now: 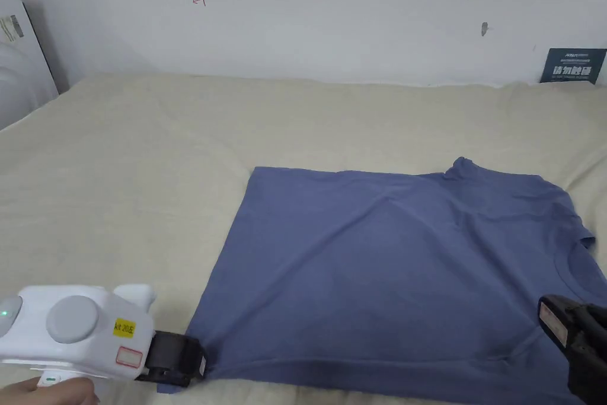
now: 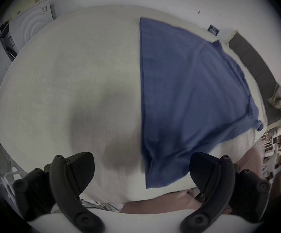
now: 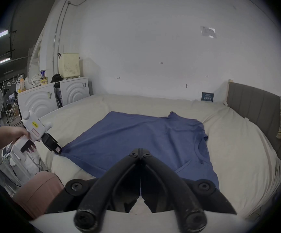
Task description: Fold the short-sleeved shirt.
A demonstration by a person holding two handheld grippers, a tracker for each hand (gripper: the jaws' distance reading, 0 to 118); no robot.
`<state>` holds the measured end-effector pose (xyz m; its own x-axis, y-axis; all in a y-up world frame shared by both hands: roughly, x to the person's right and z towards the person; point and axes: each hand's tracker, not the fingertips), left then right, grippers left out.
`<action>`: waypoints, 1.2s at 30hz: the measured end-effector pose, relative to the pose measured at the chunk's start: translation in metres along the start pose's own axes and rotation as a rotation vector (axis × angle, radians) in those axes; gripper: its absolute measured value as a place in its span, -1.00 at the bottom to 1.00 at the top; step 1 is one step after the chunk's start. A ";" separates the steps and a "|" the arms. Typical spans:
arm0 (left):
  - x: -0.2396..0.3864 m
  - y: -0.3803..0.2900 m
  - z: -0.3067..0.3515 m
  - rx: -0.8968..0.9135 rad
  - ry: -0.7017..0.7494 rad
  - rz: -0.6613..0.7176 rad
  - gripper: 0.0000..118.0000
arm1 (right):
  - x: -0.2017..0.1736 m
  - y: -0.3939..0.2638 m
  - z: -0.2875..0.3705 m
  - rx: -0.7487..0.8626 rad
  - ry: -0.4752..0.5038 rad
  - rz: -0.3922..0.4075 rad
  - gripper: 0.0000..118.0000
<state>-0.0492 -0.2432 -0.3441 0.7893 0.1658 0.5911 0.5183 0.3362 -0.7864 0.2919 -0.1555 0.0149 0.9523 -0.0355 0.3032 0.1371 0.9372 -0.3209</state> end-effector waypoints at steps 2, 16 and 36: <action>0.001 0.006 -0.016 0.011 0.029 -0.026 0.84 | 0.001 -0.001 -0.004 -0.015 0.005 -0.005 -1.00; 0.058 -0.001 0.006 0.145 -0.014 -0.130 -0.93 | 0.016 0.004 -0.004 -0.043 -0.040 -0.051 -1.00; 0.064 0.000 0.047 0.241 -0.095 -0.015 -0.93 | 0.182 -0.066 -0.069 -0.794 -0.145 -0.204 0.10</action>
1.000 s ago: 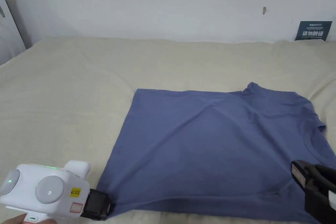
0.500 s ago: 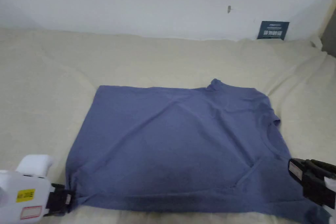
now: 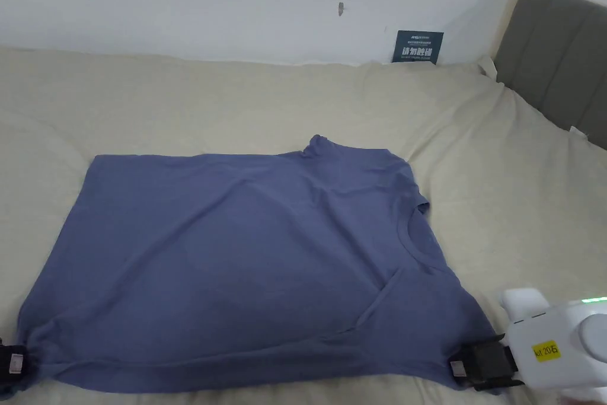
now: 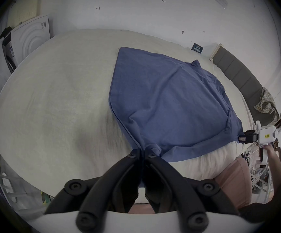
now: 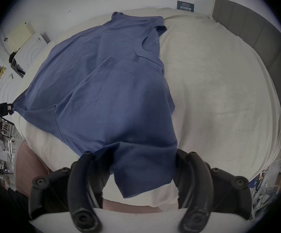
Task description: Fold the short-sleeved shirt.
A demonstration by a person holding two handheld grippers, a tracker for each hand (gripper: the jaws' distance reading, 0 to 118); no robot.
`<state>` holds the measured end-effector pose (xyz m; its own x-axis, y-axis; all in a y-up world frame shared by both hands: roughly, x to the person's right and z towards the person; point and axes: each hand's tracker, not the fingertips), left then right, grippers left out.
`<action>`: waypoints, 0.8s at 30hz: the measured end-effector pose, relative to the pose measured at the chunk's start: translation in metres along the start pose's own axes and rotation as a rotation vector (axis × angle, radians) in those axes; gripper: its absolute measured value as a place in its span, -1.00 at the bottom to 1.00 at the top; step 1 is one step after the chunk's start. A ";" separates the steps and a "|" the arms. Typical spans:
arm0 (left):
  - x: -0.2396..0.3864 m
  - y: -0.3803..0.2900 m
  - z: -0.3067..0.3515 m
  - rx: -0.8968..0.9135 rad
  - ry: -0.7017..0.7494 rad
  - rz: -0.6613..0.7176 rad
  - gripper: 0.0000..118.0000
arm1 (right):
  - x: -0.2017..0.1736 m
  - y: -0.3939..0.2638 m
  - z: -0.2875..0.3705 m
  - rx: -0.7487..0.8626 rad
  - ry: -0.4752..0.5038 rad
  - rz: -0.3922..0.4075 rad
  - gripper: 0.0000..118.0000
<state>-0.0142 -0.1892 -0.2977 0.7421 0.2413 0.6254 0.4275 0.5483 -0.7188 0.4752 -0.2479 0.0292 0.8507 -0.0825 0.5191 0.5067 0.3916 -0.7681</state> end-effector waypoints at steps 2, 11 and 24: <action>-0.003 -0.001 -0.003 -0.012 0.008 -0.005 -0.93 | -0.003 -0.001 0.004 0.022 -0.014 -0.003 -0.60; -0.014 -0.007 0.003 -0.018 -0.026 0.081 -0.93 | -0.012 -0.009 0.037 0.129 0.054 0.009 -0.89; -0.043 0.012 0.037 0.031 -0.205 0.200 -0.93 | 0.006 -0.006 0.088 0.099 0.214 -0.134 -0.89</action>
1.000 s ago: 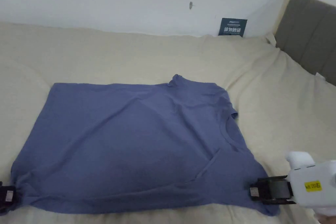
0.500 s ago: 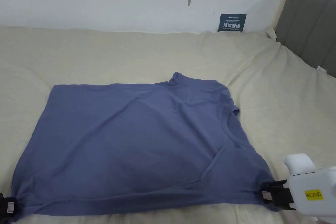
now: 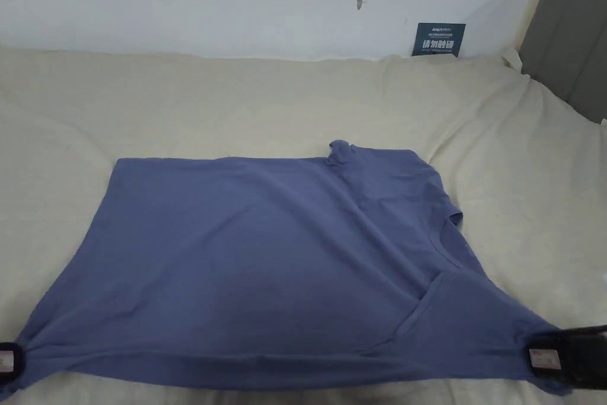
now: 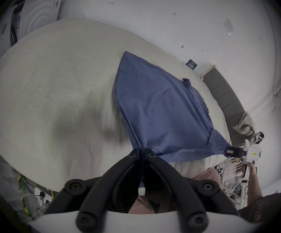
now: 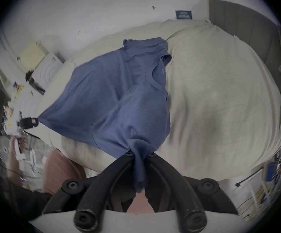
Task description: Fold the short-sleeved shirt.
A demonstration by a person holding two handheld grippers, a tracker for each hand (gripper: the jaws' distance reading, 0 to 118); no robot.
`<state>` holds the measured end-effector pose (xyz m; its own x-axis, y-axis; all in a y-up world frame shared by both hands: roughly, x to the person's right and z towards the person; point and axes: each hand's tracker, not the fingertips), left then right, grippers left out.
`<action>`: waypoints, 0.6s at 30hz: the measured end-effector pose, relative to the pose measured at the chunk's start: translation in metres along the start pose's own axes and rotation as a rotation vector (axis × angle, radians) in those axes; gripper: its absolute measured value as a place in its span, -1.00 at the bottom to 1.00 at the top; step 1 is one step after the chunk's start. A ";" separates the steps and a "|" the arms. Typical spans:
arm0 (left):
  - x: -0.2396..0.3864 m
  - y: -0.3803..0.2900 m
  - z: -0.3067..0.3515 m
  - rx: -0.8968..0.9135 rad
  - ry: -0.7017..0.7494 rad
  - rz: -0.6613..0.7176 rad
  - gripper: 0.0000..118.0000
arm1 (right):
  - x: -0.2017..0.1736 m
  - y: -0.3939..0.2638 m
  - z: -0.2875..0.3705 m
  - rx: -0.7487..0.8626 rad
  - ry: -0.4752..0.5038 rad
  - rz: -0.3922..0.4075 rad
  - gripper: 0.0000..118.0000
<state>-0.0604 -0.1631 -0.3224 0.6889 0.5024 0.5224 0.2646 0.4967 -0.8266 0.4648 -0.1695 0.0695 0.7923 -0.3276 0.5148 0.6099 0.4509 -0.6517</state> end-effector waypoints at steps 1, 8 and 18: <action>0.000 0.008 -0.005 0.007 -0.010 0.010 -0.93 | 0.001 0.008 -0.001 -0.002 0.019 -0.031 -0.89; -0.007 0.078 -0.053 0.035 0.045 0.058 -0.93 | 0.012 0.098 -0.018 -0.054 0.072 -0.201 -0.89; -0.026 0.145 -0.148 -0.036 0.142 0.105 -0.93 | 0.031 0.205 -0.131 -0.158 -0.033 -0.402 -0.89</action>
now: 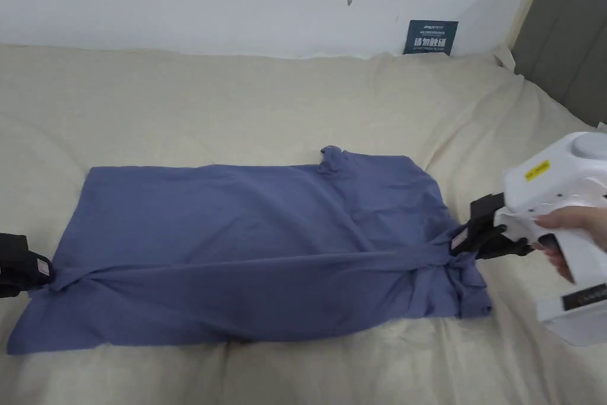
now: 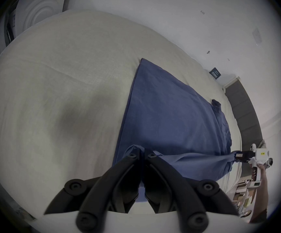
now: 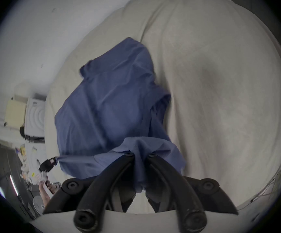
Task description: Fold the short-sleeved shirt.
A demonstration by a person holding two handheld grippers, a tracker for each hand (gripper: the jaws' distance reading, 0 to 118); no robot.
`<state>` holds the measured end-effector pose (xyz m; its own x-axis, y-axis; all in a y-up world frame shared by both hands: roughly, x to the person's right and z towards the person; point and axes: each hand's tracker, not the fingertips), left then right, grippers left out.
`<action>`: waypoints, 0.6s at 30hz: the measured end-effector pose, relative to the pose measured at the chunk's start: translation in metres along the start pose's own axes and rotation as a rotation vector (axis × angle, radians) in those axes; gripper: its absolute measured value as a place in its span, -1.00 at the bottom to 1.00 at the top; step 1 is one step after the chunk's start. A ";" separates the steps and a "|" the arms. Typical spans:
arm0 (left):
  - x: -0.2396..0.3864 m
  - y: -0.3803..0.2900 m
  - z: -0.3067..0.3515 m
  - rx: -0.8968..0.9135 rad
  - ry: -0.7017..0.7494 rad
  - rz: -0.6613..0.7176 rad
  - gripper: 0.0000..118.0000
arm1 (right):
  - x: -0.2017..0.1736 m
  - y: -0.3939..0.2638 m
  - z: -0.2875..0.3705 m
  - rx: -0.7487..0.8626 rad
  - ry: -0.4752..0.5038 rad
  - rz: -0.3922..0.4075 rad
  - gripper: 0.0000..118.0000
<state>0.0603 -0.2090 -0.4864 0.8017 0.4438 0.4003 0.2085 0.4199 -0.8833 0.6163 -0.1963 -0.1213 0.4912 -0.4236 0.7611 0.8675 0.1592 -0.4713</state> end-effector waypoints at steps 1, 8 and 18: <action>-0.002 0.003 -0.005 0.001 -0.010 0.016 -0.92 | 0.000 0.003 -0.009 0.005 -0.005 -0.019 -0.87; -0.006 -0.004 0.010 0.171 -0.006 -0.068 1.00 | -0.003 -0.031 0.008 0.417 -0.013 0.117 0.62; 0.048 -0.117 0.129 0.515 -0.035 -0.351 0.50 | -0.011 -0.195 0.111 0.827 0.172 0.417 -0.11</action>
<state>0.0021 -0.1351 -0.3331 0.7136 0.2320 0.6611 0.1526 0.8695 -0.4698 0.4505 -0.1239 0.0117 0.8138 -0.3047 0.4950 0.4367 0.8825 -0.1747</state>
